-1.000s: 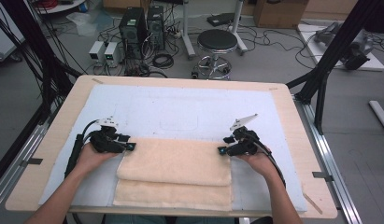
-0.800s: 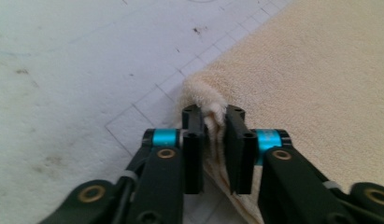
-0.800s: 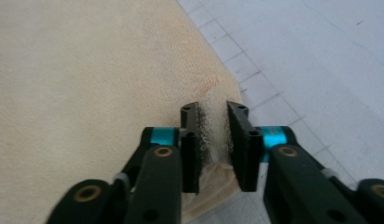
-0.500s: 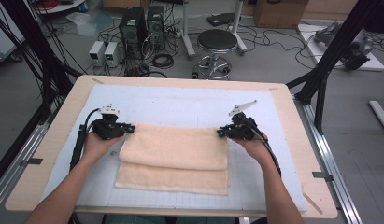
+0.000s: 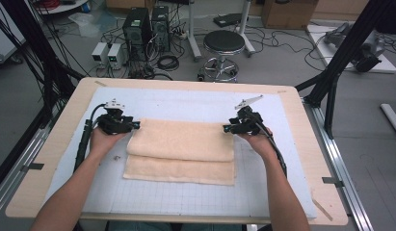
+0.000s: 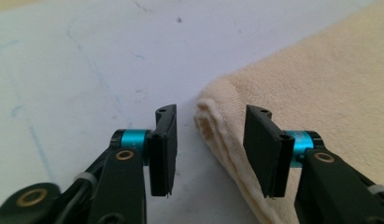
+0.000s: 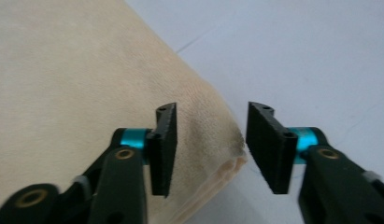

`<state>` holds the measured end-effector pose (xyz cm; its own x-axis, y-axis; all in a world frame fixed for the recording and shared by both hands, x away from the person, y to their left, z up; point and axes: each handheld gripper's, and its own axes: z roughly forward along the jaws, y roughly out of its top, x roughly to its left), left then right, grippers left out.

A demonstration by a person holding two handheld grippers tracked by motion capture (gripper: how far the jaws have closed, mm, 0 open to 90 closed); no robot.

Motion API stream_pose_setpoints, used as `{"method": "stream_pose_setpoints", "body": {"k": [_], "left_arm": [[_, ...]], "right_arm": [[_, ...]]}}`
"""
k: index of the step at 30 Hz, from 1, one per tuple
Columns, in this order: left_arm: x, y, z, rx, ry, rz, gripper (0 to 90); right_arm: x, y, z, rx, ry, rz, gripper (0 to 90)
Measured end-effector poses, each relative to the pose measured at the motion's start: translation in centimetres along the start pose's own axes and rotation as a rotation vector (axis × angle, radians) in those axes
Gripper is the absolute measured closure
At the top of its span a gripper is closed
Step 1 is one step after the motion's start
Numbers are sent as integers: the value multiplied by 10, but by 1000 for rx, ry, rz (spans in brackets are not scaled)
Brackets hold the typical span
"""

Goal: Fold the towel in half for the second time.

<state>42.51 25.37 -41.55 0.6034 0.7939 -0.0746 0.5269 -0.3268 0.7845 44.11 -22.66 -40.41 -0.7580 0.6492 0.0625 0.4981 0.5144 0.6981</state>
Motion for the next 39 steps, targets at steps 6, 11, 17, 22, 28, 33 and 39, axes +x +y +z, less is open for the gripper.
{"method": "stream_pose_setpoints", "body": {"k": [6,11,17,22,28,33,39], "left_arm": [[-4,-7,-34,-68,-47,16,454],[-22,-20,-49,-57,-88,65,420],[-43,-24,-51,25,-134,139,324],[-59,-24,-53,30,-162,210,291],[-66,-25,-55,31,-172,246,286],[-65,-38,-53,29,-179,224,316],[-63,-45,-43,74,-189,239,482]], "right_arm": [[26,0,-24,-67,21,-66,368],[44,-7,-31,-65,13,-70,240],[63,-17,-41,-70,5,-104,214],[70,-25,-48,-75,17,-111,208],[77,-29,-47,-55,27,-145,250],[81,-41,-38,-31,60,-148,277],[84,-51,-27,12,72,-160,337]]}}
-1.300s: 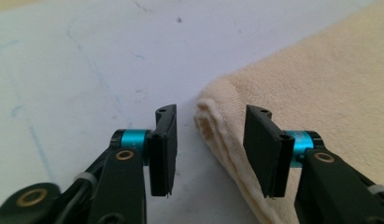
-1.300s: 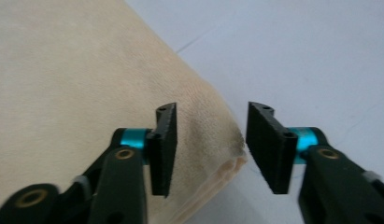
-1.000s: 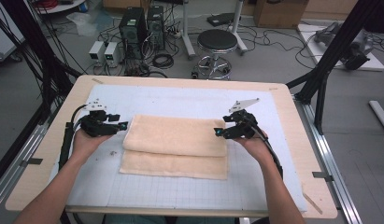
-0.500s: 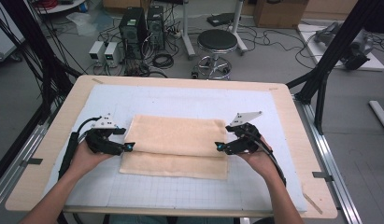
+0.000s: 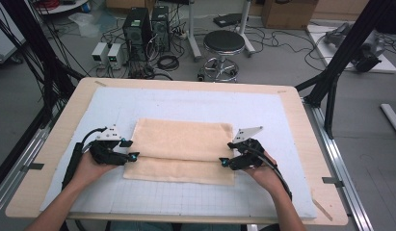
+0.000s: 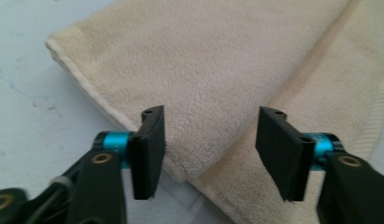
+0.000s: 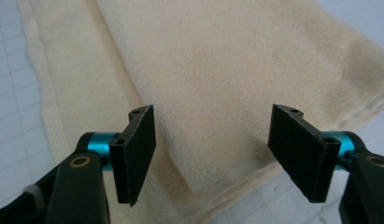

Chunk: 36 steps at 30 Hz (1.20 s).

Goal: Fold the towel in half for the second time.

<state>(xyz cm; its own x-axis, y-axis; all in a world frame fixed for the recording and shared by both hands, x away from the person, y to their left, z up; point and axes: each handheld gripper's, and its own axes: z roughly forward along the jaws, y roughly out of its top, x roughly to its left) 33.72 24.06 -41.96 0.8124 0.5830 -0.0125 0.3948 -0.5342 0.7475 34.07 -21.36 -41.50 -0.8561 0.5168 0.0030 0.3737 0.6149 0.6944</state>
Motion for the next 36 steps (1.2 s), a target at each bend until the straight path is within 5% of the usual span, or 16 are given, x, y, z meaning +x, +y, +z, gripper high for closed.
{"method": "stream_pose_setpoints", "body": {"k": [6,12,17,21,28,36], "left_arm": [[-3,-3,7,21,41,25,625],[-3,-2,2,-7,60,27,778],[-5,5,-13,-67,69,23,831],[-13,10,-28,-101,69,49,832],[-32,-6,-37,-111,53,52,820],[-48,-22,-42,-65,31,84,816]], "right_arm": [[-6,-2,7,32,17,-12,584],[-13,-2,4,3,56,2,806],[-16,-1,-8,-44,71,25,826],[-10,7,-23,-55,64,-7,827],[8,2,-37,-62,78,-32,827],[26,-9,-40,-45,98,-65,824]]}}
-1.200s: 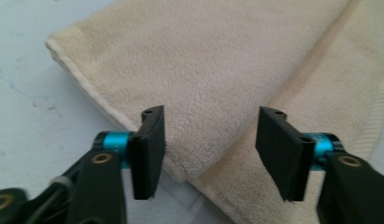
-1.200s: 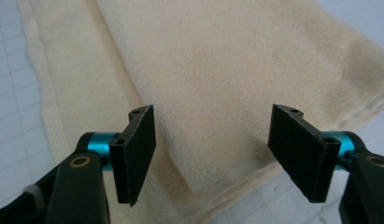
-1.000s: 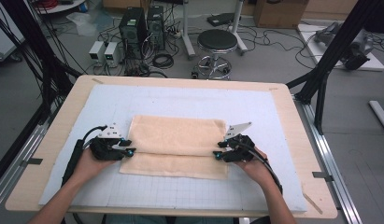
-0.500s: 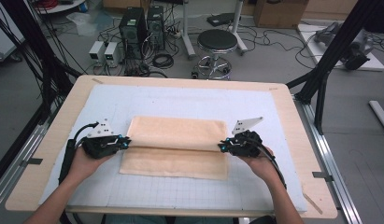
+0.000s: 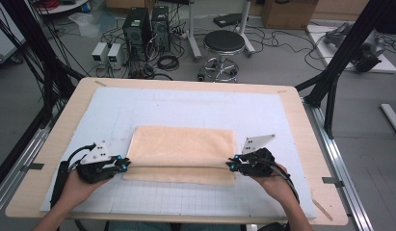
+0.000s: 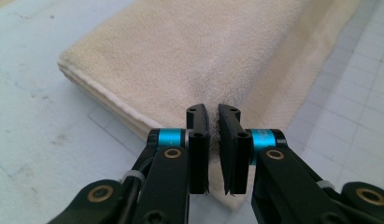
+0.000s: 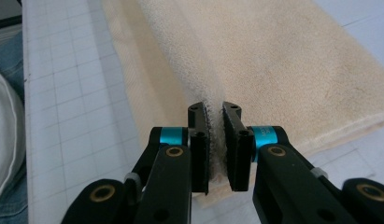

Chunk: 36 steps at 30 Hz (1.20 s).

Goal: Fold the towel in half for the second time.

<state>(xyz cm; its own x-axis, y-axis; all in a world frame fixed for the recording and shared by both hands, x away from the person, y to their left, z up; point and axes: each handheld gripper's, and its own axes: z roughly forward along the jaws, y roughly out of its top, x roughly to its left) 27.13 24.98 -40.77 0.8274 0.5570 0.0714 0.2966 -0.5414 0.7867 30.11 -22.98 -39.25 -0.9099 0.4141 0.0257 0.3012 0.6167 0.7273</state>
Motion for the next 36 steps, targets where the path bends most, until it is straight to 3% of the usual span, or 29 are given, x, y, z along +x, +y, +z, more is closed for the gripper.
{"method": "stream_pose_setpoints", "body": {"k": [2,3,4,6,11,16,20,23,25,28,31,36], "left_arm": [[-3,-4,2,15,-21,4,792],[-4,-7,2,23,-40,0,755],[-4,-8,2,20,-35,-2,687],[-1,-6,0,21,-32,-20,576],[11,8,-1,-23,-12,-51,481],[25,25,12,-58,8,-75,485],[42,33,25,-68,40,-124,475],[59,39,35,-43,58,-158,430],[69,41,40,-63,79,-191,429],[85,43,52,-6,97,-225,387],[96,40,64,-14,159,-246,333],[103,30,81,35,112,-280,365]], "right_arm": [[2,-4,3,17,19,-2,795],[2,-6,4,20,37,1,735],[1,-9,6,20,76,20,633],[0,-10,6,13,111,35,576],[-6,-1,-3,-26,105,35,513],[-18,12,0,-8,21,22,524],[-40,18,7,-2,-59,67,476],[-58,24,11,14,-79,90,433],[-68,29,15,9,-95,87,407],[-82,34,22,19,-128,95,372],[-96,31,32,17,-138,127,350],[-108,22,51,39,-123,169,320]]}}
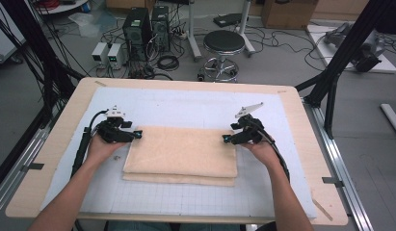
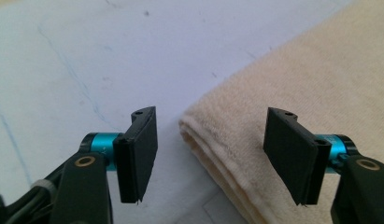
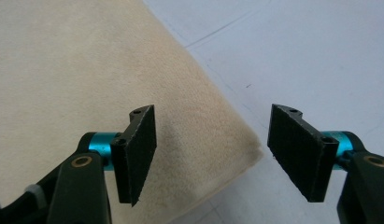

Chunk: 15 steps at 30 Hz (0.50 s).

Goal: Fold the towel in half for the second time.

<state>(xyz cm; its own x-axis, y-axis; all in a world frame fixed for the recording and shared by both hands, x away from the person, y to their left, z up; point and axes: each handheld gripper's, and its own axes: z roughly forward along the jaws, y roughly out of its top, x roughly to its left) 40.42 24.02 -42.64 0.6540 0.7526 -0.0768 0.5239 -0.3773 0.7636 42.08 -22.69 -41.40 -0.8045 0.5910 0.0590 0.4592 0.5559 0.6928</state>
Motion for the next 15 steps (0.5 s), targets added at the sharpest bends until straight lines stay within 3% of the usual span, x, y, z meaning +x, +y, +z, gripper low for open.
{"method": "stream_pose_setpoints", "body": {"k": [4,6,9,11,15], "left_arm": [[-1,-3,8,17,-45,-27,438],[-2,-3,9,28,-41,-29,447],[0,-5,10,31,-63,-66,520],[-2,-5,11,28,-73,-67,594],[-8,-4,11,17,-62,-19,735]], "right_arm": [[-1,-3,14,33,9,9,318],[-2,-4,17,43,17,29,328],[-5,-6,17,40,55,72,398],[-5,-7,17,43,71,85,458],[-3,-4,16,53,96,56,681]]}}
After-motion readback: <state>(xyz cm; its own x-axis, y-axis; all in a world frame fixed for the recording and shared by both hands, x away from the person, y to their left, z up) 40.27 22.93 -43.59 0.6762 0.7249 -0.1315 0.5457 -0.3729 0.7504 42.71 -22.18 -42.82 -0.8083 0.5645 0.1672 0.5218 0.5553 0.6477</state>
